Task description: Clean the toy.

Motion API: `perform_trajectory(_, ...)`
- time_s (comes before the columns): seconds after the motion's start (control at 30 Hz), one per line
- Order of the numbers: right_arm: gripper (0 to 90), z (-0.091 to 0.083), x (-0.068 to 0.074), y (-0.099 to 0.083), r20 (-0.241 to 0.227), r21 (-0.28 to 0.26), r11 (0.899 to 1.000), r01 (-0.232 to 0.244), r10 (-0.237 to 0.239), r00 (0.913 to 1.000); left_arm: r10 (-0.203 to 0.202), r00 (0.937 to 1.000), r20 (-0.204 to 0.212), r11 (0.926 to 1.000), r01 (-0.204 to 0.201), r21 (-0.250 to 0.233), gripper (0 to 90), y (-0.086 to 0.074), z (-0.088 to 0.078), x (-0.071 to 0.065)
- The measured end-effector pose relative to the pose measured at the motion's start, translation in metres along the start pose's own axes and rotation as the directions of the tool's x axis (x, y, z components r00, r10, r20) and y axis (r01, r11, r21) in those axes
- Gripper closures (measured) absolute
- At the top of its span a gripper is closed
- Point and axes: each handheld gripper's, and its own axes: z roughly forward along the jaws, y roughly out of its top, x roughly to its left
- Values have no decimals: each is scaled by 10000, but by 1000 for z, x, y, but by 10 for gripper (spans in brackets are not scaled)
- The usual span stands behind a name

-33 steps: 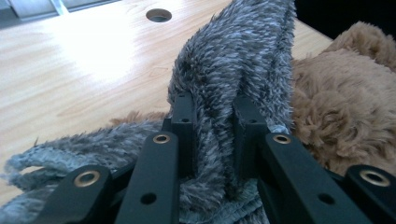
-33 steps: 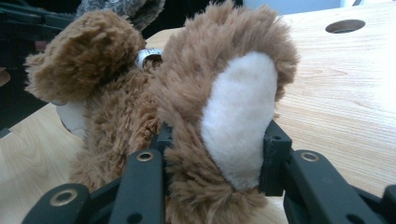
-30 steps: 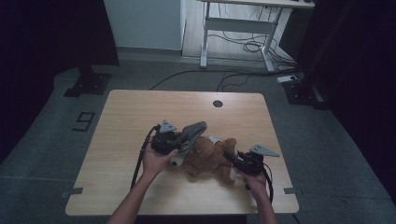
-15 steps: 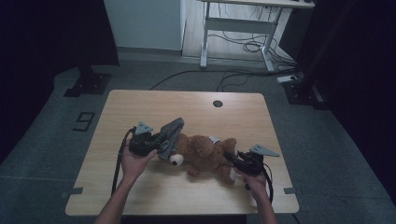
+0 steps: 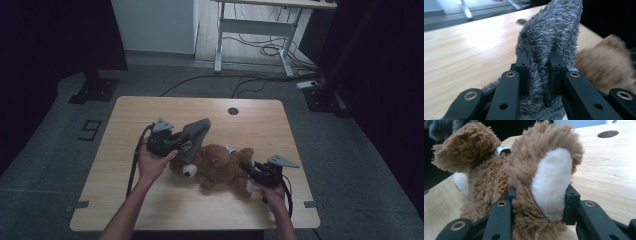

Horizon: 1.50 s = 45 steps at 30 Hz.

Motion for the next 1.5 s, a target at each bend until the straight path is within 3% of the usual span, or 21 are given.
perform_trajectory(0.03,617,0,0,0,0,0,10000,0,0,10000,0,10000,0,10000,0,0,738,0,0,0)
perform_trajectory(0.07,617,0,0,0,-21,3,10000,21,-21,10000,193,9996,219,9998,-194,38,738,18,11,-12)
perform_trajectory(0.17,617,0,-1,0,-52,-21,10000,-47,47,10000,655,9970,416,9977,-662,161,737,43,29,-31)
perform_trajectory(0.27,617,0,-1,0,-58,-31,10000,-17,17,10000,857,9939,692,9951,-889,441,737,56,53,-46)
perform_trajectory(0.4,617,1,-2,0,-86,-34,10000,2,-2,10000,735,9904,1174,9907,-860,1054,737,51,84,-59)
perform_trajectory(0.43,617,1,-2,0,-95,-38,10000,-10,10,10000,825,9883,1284,9855,-1000,1369,737,44,92,-63)
perform_trajectory(0.47,617,0,-2,0,-105,-24,10000,-27,27,9999,825,9883,1284,9855,-1000,1369,737,44,92,-63)
perform_trajectory(0.57,617,0,-2,0,-104,-4,10000,0,0,9999,916,9861,1385,9728,-1183,1991,738,22,103,-68)
perform_trajectory(0.7,616,-1,-2,0,-91,-11,10000,28,-28,10000,853,9856,1463,9754,-1126,1897,740,8,95,-66)
perform_trajectory(0.8,617,0,-1,0,18,39,10000,-18,18,10000,1167,9841,1339,9703,-1417,1960,741,-4,76,-63)
perform_trajectory(0.97,617,1,-1,0,40,33,10000,-91,91,10000,1269,9855,1123,9701,-1469,1933,741,-17,56,-53)
perform_trajectory(1.23,618,1,0,0,10,51,10000,-73,73,10000,1073,9915,730,9758,-1191,1834,741,-21,37,-40)
perform_trajectory(1.37,620,1,1,0,-5,42,10000,59,-59,10000,1104,9907,800,9775,-1228,1716,740,-16,37,-46)
perform_trajectory(1.47,621,1,1,0,12,32,10000,57,-57,10000,1501,9821,1141,9754,-1659,1454,739,-5,44,-71)
perform_trajectory(1.5,621,0,1,0,15,25,10000,65,-65,10000,1501,9821,1141,9754,-1659,1454,739,-5,44,-71)
